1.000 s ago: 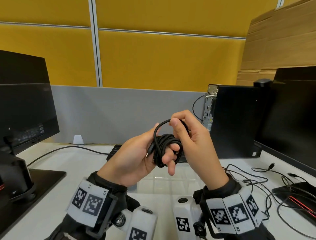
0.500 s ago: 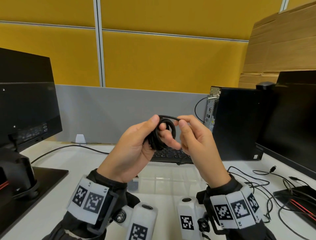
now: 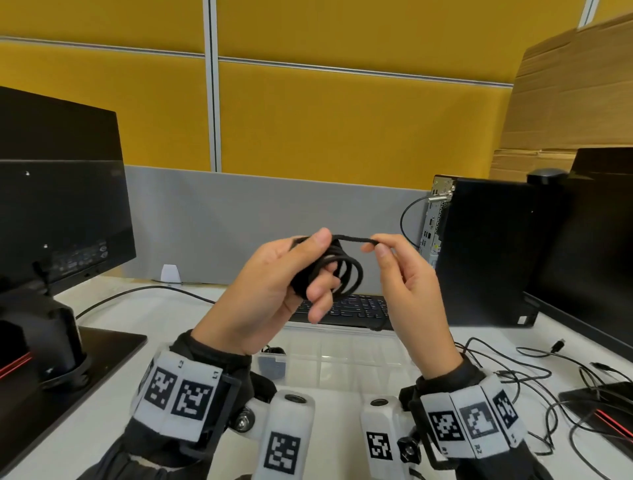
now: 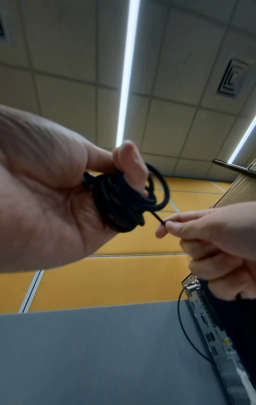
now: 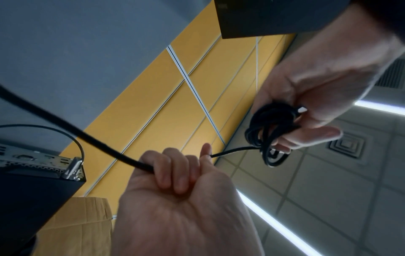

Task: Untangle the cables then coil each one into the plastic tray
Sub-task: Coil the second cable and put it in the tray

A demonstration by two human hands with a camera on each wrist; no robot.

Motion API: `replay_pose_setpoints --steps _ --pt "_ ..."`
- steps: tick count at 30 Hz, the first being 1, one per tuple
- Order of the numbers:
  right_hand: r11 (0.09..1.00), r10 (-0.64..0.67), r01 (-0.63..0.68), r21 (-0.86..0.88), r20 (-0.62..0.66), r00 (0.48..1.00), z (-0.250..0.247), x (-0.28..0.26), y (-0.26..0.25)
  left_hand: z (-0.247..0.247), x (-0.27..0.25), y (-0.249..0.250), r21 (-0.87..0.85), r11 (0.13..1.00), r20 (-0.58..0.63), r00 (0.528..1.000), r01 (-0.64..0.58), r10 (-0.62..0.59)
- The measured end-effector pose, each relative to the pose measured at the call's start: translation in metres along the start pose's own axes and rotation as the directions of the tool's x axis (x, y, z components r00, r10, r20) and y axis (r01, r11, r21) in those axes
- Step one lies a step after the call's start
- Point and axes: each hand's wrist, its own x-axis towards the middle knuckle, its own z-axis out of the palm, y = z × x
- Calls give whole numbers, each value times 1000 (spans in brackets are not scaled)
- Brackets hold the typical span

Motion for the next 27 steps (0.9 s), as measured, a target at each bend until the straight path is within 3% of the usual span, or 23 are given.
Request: replay_pose_setpoints --steps 5,9,12,14,16,18,20,22,24,27 --pt "999 -2 1 -42 -29 1000 -3 0 1 -5 -1 -4 91 995 160 987 -30 15" --pt "995 54 -44 -94 117 992 0 -1 4 -4 -1 -5 99 994 183 983 -39 20" --pt "984 105 -52 -168 324 940 2 -4 2 0 2 -3 40 999 49 998 -35 33" --pt "970 125 -14 -241 452 883 3 -6 -3 0 6 -5 -122 991 -124 992 -49 34" --pt "952 151 26 -306 540 828 4 -9 -6 0 10 -9 -251 962 -295 955 -108 30" --pt "944 171 50 -326 611 773 2 -10 -10 -1 13 -12 -242 954 -390 918 -175 69" --pt "941 181 82 -330 690 701 -2 -12 -17 -3 15 -15 -115 966 -433 887 -231 160" --pt "948 178 92 -306 745 644 -8 -14 -26 -8 15 -17 134 960 -448 849 -248 281" --pt "957 154 84 -278 731 665 -16 -16 -36 -12 15 -21 391 894 -390 841 -217 375" --pt "951 128 124 -284 724 677 -22 -16 -49 -9 14 -32 637 753 -268 869 -164 415"
